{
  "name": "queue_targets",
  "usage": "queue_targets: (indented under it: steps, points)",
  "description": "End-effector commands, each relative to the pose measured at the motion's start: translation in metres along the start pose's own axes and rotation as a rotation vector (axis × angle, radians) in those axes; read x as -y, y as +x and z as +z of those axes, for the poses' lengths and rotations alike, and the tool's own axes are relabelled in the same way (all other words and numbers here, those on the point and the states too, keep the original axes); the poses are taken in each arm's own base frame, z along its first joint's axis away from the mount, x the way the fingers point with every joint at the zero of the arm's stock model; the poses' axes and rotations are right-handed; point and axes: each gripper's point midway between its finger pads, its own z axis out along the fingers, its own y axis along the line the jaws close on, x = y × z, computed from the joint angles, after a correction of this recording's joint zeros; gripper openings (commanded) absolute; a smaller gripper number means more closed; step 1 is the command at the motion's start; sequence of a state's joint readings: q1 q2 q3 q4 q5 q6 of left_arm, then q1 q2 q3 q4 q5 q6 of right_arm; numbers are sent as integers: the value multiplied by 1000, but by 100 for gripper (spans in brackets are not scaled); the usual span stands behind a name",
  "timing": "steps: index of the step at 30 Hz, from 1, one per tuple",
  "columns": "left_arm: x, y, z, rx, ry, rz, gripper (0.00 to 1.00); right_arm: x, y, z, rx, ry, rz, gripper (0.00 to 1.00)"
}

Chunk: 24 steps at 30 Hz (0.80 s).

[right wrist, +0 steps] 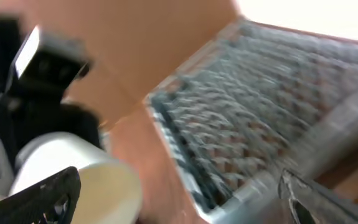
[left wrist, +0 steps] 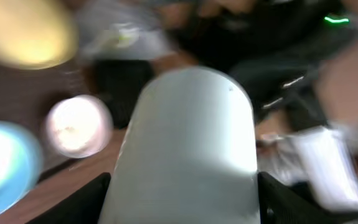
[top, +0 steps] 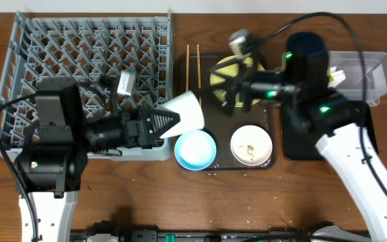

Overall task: Sort waste into correct bins and load items into the dishwasher
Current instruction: 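Place the white cup into the dish rack with the left gripper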

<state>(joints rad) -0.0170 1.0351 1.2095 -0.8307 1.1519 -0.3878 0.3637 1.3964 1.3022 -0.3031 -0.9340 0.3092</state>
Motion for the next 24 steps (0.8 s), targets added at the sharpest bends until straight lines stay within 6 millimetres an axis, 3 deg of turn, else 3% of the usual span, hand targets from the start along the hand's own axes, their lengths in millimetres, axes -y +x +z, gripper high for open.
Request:
queue_targets:
  steps: [1, 5, 7, 12, 14, 17, 24]
  points:
    - [-69, -13, -19, 119, -424, 17, 47, 34, -5, -24, 35, 145, 121, 99]
    - [-105, -16, -41, 172, -656, -18, 47, 67, 27, -35, -38, 333, 266, 99]
    - [-130, -17, -64, 230, -826, -89, 47, 80, 48, -42, -91, 436, 323, 99]
    - [-177, -20, -123, 364, -1167, -252, 47, 87, 89, -48, -236, 572, 347, 99]
    - [-191, -22, -133, 381, -1222, -306, 47, 84, 96, -46, -268, 581, 335, 99]
    - [-211, -22, -134, 351, -1252, -386, 47, 79, 101, -40, -291, 585, 314, 99]
    - [-255, -20, -111, 204, -1267, -485, 47, 72, 107, -30, -321, 608, 260, 99]
